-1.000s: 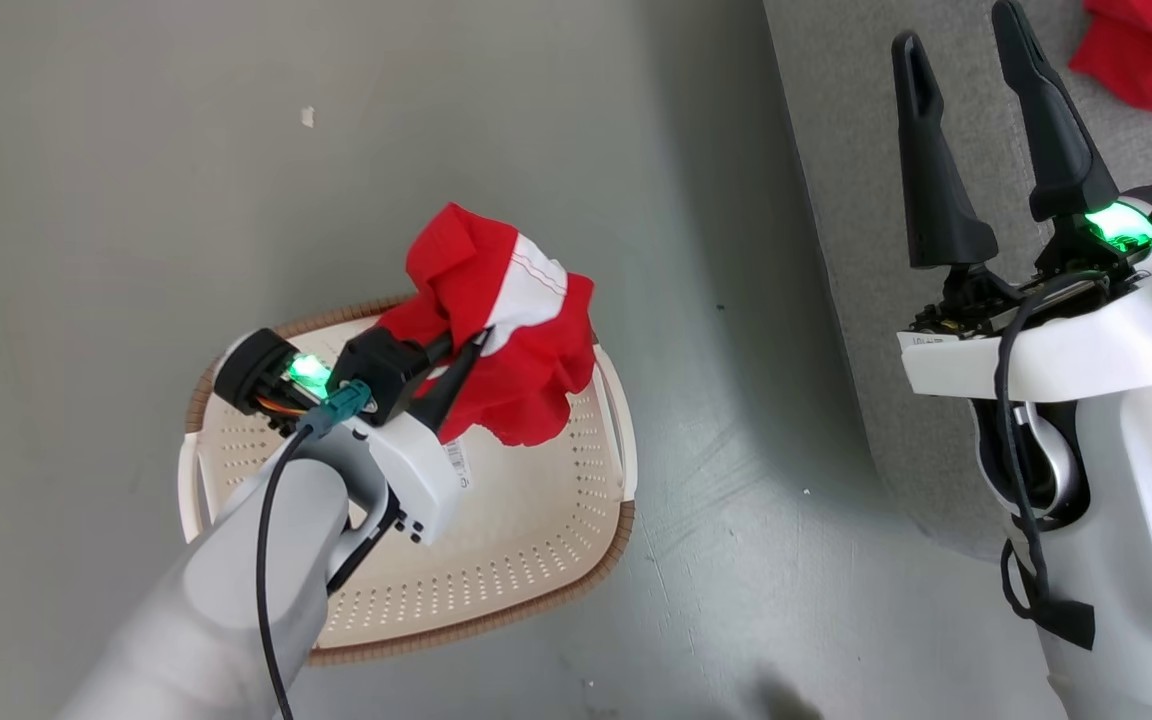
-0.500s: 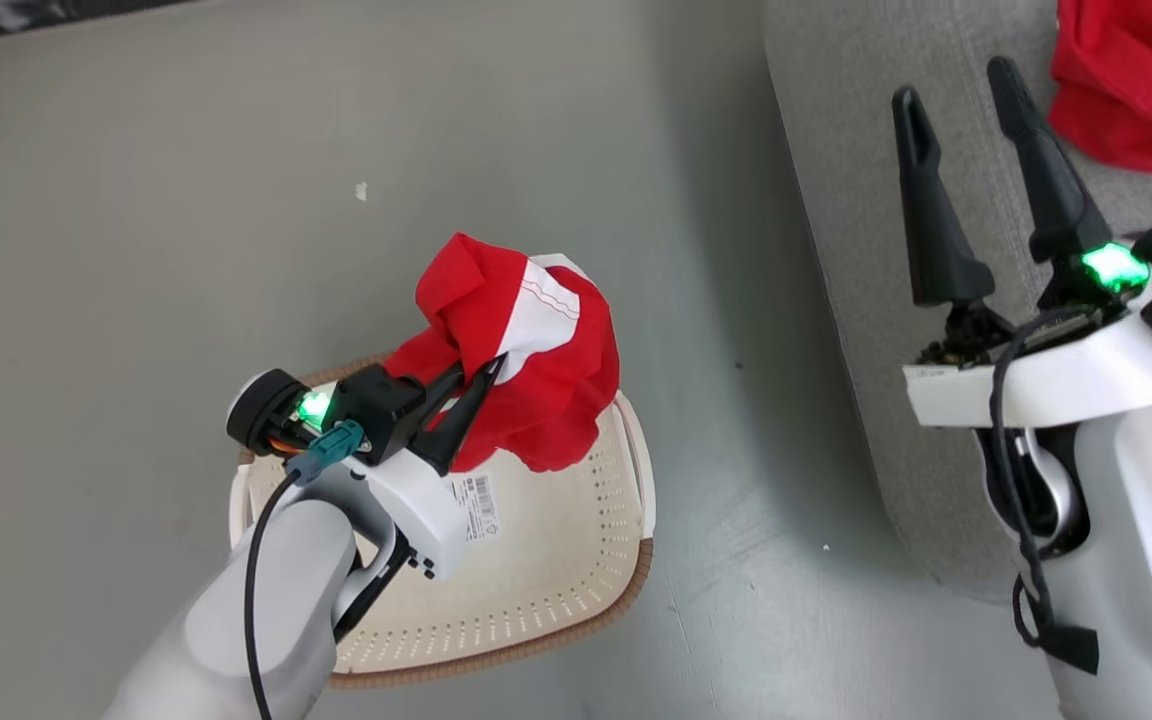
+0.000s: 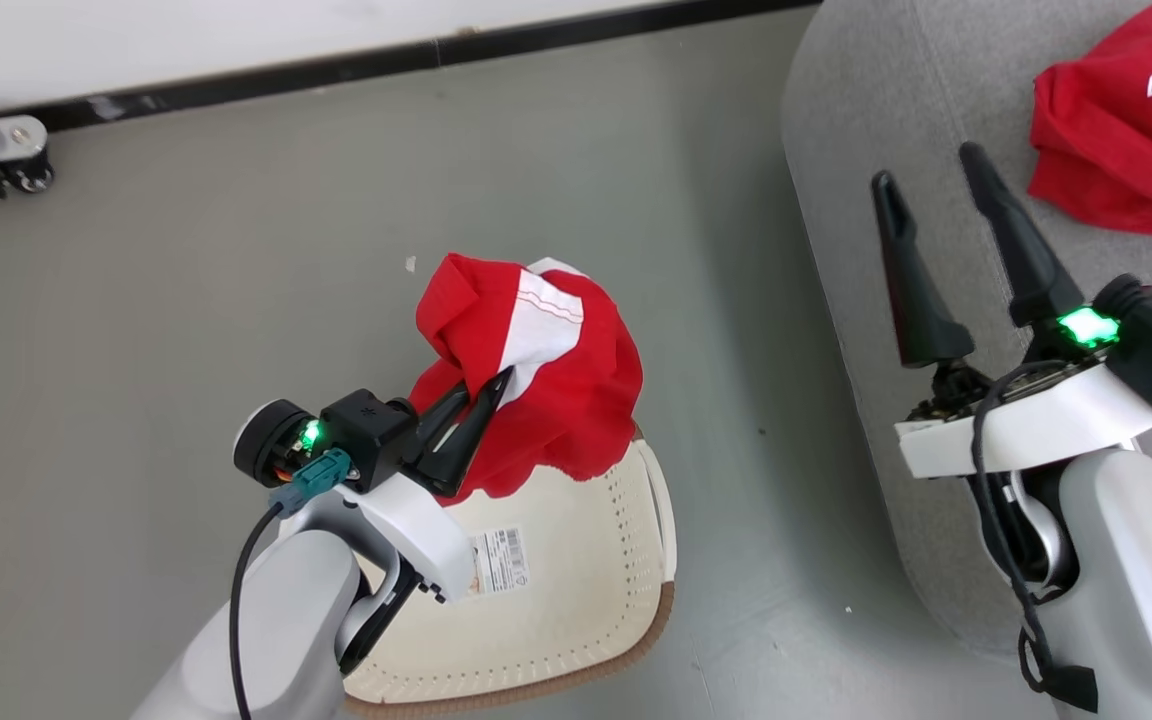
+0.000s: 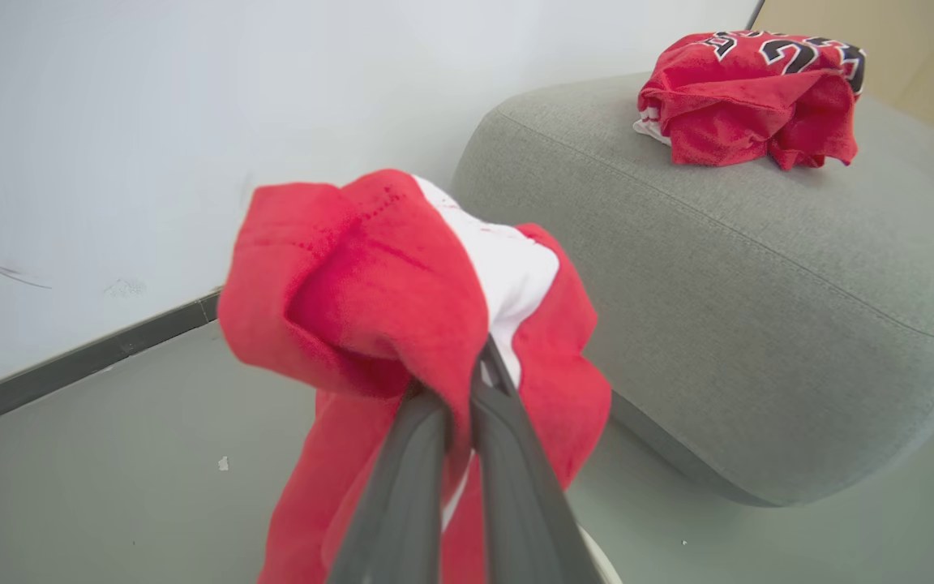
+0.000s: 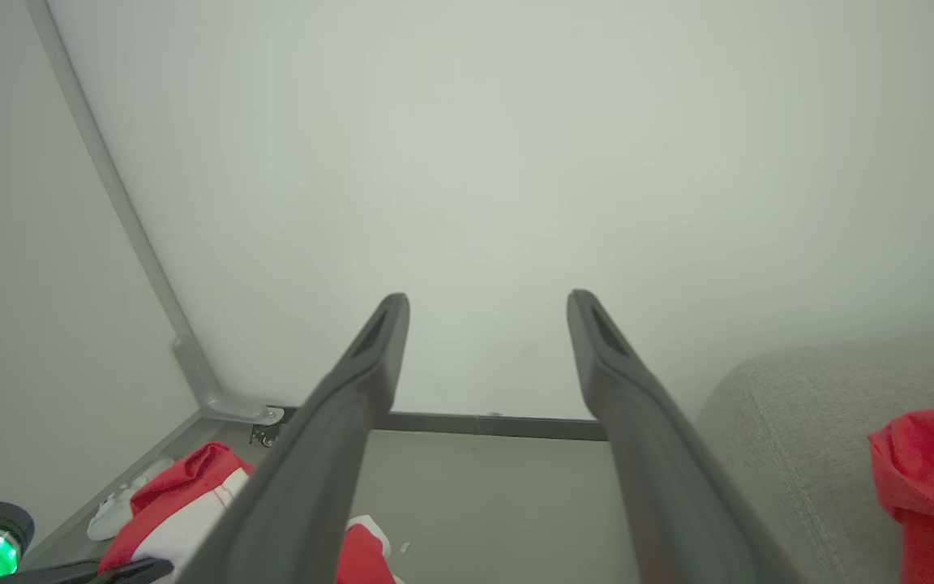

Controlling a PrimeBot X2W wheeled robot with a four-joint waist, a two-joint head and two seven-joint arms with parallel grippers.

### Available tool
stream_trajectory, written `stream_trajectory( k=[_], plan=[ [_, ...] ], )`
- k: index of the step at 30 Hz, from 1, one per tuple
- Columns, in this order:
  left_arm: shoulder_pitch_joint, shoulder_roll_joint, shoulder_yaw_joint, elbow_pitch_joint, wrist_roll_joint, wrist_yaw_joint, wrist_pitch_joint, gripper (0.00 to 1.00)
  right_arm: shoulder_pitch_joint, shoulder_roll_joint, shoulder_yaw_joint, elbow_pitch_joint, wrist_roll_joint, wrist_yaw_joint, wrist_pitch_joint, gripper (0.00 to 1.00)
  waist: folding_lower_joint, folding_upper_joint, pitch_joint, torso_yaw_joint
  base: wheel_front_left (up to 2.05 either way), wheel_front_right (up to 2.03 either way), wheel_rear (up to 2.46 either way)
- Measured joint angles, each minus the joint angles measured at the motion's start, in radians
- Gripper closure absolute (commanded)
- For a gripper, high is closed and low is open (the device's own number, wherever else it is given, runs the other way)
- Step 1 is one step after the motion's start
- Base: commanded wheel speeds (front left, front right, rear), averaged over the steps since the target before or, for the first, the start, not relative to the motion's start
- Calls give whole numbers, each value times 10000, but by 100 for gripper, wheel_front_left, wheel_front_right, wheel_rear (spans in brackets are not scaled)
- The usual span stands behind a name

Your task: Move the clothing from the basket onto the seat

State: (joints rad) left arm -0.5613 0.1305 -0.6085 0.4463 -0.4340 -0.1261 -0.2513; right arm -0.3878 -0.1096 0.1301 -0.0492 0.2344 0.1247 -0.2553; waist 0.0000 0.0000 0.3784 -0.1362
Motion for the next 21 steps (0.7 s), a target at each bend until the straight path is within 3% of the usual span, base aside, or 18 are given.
stream_trajectory(
  k=[21],
  plan=[
    [578,-46,453,-604,-127,0,-6,100,1028,-732,2031,708,792,0,0,0,0,0,-1629,467,0,0,0]
  ],
)
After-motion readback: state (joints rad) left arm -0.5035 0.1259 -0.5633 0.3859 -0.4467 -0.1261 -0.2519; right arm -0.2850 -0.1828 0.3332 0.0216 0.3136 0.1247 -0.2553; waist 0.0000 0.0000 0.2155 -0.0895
